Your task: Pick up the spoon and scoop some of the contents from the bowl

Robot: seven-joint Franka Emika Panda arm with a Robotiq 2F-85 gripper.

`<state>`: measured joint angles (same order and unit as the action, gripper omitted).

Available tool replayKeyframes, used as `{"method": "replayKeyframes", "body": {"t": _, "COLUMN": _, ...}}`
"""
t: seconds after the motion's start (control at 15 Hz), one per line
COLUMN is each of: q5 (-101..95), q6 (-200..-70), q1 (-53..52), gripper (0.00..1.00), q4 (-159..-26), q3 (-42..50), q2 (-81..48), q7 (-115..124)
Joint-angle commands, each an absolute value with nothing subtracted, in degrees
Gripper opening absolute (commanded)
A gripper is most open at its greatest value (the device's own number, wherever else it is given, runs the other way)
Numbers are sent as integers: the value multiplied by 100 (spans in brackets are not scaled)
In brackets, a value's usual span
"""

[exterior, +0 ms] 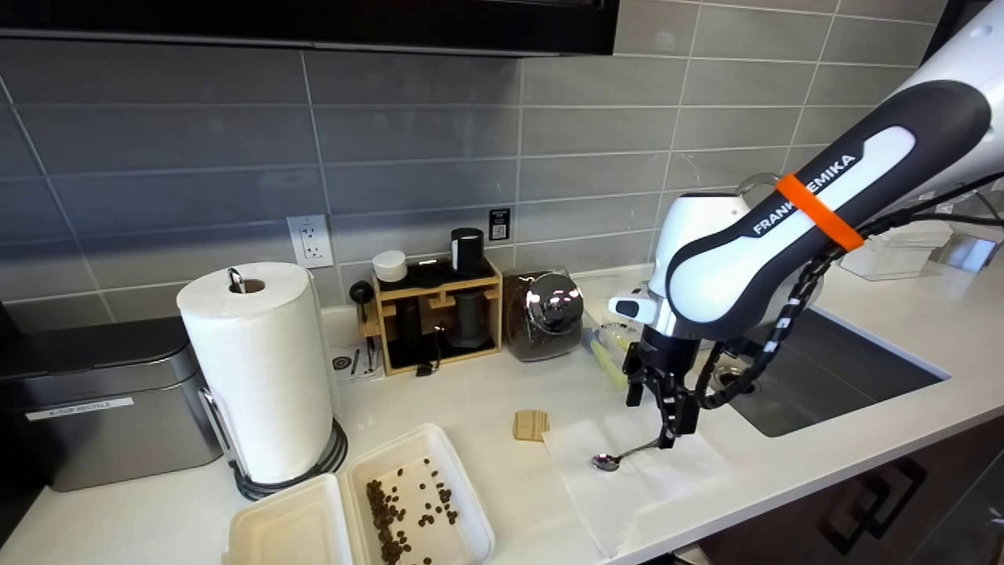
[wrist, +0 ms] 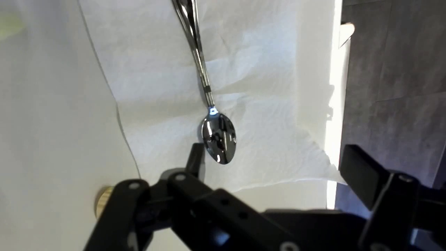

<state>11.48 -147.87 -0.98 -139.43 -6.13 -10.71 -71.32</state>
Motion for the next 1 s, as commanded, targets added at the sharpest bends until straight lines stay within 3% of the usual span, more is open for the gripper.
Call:
{"method": "replayKeyframes", "body": {"t": 0.0, "q5": 1591, "q6": -14910, "q1": 273, "gripper": 100, "q4": -13746, "q3": -817, "q2": -1571, "q7": -8080}}
{"method": "replayKeyframes", "body": {"t": 0.87, "q5": 1377, "q6": -15721, "q1": 673, "gripper": 100, "q4": -13456, "q3": -1104, "q2": -2483, "q7": -8313}}
{"method": "replayKeyframes", "body": {"t": 0.93, "q5": 1338, "q6": -15799, "q1": 687, "gripper": 97, "q4": -13449, "q3": -1119, "q2": -2536, "q7": -8281}}
